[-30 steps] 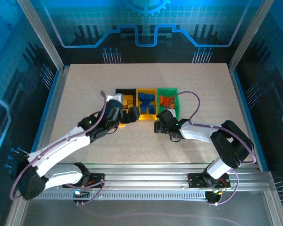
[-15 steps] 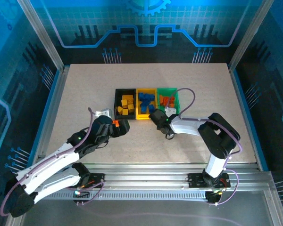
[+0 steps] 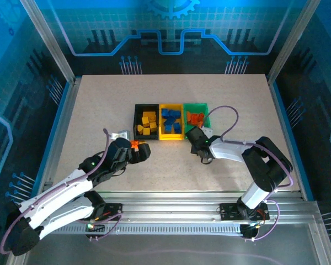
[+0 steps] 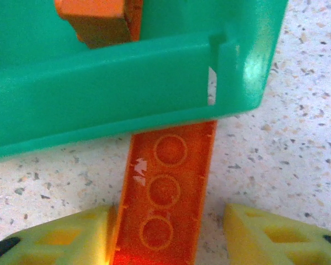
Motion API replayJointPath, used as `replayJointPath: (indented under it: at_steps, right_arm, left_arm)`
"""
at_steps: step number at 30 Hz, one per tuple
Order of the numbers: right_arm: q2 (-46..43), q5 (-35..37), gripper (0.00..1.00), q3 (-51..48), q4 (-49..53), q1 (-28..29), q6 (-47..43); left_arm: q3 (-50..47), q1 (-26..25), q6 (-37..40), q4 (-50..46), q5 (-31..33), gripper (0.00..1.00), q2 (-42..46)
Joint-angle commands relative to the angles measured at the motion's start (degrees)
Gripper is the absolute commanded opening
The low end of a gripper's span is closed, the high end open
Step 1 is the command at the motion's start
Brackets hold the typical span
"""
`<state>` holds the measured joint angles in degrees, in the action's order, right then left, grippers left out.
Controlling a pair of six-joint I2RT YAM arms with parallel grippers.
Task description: Sort the legos into containers by color
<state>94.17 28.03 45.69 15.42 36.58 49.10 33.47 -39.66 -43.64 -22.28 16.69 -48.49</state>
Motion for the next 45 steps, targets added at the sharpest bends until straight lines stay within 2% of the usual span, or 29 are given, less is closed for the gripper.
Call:
replayJointPath:
  at_steps: [1,4,9,12,16,20,23,26,30,32,33,34,35,36,39,45]
  right_arm:
    - [0.79,0.93,0.47,-0.61,0.27,-2.99,-3.05]
    - [-0.14,0.16,0.4,-1.06,-0.11,-3.18,-3.88]
    - [-4.47,-1.09,0.33,-3.5,0.09,-2.93,-4.41]
    - [-9.65,-2.44,0.31,-5.81,1.31,-1.76,-5.35]
    - [-20.82,-4.51,0.29,-8.18,5.27,1.24,-7.08]
    - [-28.62,-6.75,0.3,-5.76,7.19,1.38,-11.17]
    - [-25.2,-7.38,0.31,-0.19,6.8,-1.42,-13.88]
    - [-16.67,-9.94,0.32,7.82,5.01,-5.61,-15.98]
    - [-4.87,-11.21,0.33,18.92,5.27,-8.63,-17.71]
    - [0.83,-11.23,0.38,24.28,6.93,-9.93,-17.9]
    - [2.88,-11.4,0.47,26.18,7.77,-10.4,-17.77]
    - [4.79,-11.92,0.63,28.26,8.71,-10.96,-17.55]
    - [5.91,-12.45,0.74,29.59,9.25,-11.33,-17.59]
    - [6.28,-12.89,0.79,30.24,9.2,-11.35,-17.69]
    - [3.99,-14.38,0.83,29.24,7.76,-10.93,-17.65]
    - [-3.38,-15.14,0.8,21.7,4.09,-9.1,-16.78]
  left_arm:
    - [-0.96,-0.37,-0.87,-1.82,0.81,0.99,0.89]
    - [-1.05,-0.34,-0.81,-2.55,1.06,0.99,1.26]
    - [-1.13,-0.39,-0.91,-3.6,2.05,0.99,1.73]
    - [-1.22,-0.26,-1.05,-4.37,2.92,0.99,1.69]
    - [-1.81,0.11,-1.99,-5.61,4.27,0.99,1.73]
    - [-3.21,2.19,-3.08,-6.07,3.83,0.99,2.3]
    - [-4.77,5.46,-4.06,-5.0,0.82,0.99,2.44]
    - [-5.97,10.22,-4.52,-3.27,-3.88,0.99,2.58]
    - [-6.14,12.94,-4.61,-2.62,-5.07,0.99,2.31]
    - [-6.23,14.41,-4.65,-1.99,-5.22,0.99,1.92]
    - [-6.22,15.12,-4.84,-1.76,-5.18,0.99,1.6]
    - [-6.22,16.08,-4.79,-1.19,-5.22,0.99,1.1]
    - [-6.23,17.03,-4.77,-0.49,-5.05,0.98,0.62]
    - [-6.18,18.03,-4.76,0.12,-4.89,0.98,-0.1]
    - [-6.29,22.04,-4.61,3.21,-4.34,0.92,-3.35]
    - [-6.36,29.89,-6.92,15.09,-5.89,0.79,-17.16]
